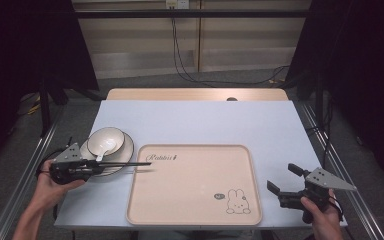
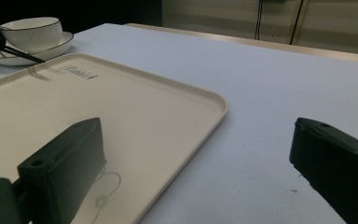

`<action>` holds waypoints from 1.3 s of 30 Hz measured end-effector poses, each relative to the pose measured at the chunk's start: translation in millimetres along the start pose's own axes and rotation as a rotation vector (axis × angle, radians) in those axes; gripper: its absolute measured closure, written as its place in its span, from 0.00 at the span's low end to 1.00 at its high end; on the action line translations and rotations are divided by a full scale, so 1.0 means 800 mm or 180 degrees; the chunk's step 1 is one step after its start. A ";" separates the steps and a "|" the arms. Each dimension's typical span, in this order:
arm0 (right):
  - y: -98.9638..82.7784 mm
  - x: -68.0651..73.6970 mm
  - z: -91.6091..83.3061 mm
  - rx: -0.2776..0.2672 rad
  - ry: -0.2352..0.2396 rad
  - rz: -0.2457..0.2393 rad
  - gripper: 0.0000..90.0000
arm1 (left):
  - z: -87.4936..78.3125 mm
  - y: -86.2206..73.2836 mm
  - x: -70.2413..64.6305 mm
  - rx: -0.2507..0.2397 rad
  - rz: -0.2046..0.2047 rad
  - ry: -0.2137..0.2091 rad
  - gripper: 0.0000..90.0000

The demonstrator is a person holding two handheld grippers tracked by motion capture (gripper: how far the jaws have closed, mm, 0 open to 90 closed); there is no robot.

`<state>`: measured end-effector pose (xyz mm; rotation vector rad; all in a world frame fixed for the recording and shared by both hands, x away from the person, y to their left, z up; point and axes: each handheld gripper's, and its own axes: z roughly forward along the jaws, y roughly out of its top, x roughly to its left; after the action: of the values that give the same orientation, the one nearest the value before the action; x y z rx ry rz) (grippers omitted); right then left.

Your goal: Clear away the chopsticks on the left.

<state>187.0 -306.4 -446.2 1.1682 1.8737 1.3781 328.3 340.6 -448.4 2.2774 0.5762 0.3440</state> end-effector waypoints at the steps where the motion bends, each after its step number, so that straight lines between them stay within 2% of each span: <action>1: 0.000 0.000 0.000 0.0007 0.0013 0.0007 0.03 | 0.000 0.002 0.000 0.0087 0.0028 0.0007 0.74; 3: 0.000 0.000 0.000 0.0006 0.0012 0.0009 0.03 | 0.004 0.005 -0.002 0.0098 0.0058 -0.0041 0.74; 4: 0.000 -0.001 0.000 0.0008 0.0007 0.0013 0.03 | 0.005 0.007 -0.003 0.0162 0.0094 -0.0044 0.74; 7: 0.000 -0.001 0.000 0.0013 -0.0003 0.0020 0.03 | 0.008 0.009 -0.003 0.0139 0.0087 -0.0112 0.77; 8: 0.000 -0.001 0.000 0.0011 -0.0013 0.0024 0.03 | 0.010 0.010 -0.003 0.0148 0.0129 -0.0148 0.79; 11: 0.000 -0.001 0.000 0.0011 -0.0010 0.0020 0.03 | 0.010 0.013 -0.003 0.0231 0.0202 -0.0139 0.83; 15: 0.000 -0.001 0.000 0.0019 -0.0047 -0.0004 0.03 | 0.011 0.013 -0.002 0.0251 0.0143 -0.0219 0.86; 18: 0.000 -0.001 0.000 0.0018 -0.0057 0.0013 0.03 | 0.010 0.014 -0.002 0.0277 0.0143 -0.0228 0.88; 22: 0.000 -0.001 0.000 0.0021 -0.0049 0.0007 0.03 | 0.012 0.016 -0.001 0.0299 0.0142 -0.0310 0.93; 25: 0.000 -0.001 0.000 0.0021 -0.0054 0.0020 0.03 | 0.011 0.017 -0.001 0.0322 0.0098 -0.0350 0.95; 28: 0.000 -0.002 0.000 0.0014 -0.0060 0.0020 0.03 | 0.012 0.016 -0.001 0.0282 0.0025 -0.0334 0.95; 30: 0.000 -0.002 0.000 0.0010 -0.0063 0.0017 0.03 | 0.009 0.017 -0.001 0.0330 -0.0032 -0.0330 0.95; 32: 0.000 -0.002 0.000 0.0008 -0.0062 0.0019 0.02 | 0.007 0.018 -0.002 0.0276 -0.0102 -0.0346 0.96; 33: 0.000 -0.002 0.000 0.0015 -0.0053 0.0024 0.02 | 0.006 0.019 -0.003 0.0237 -0.0162 -0.0312 0.95; 35: 0.000 -0.002 0.000 0.0007 -0.0051 0.0018 0.02 | 0.001 0.023 -0.003 0.0259 -0.0237 -0.0334 0.95; 39: 0.000 0.000 0.000 0.0002 -0.0046 0.0007 0.02 | -0.005 0.026 -0.007 0.0171 -0.0439 -0.0375 0.95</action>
<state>187.3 -306.6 -446.1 1.1777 1.8636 1.3670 327.9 327.4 -431.0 2.2766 0.6842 0.1272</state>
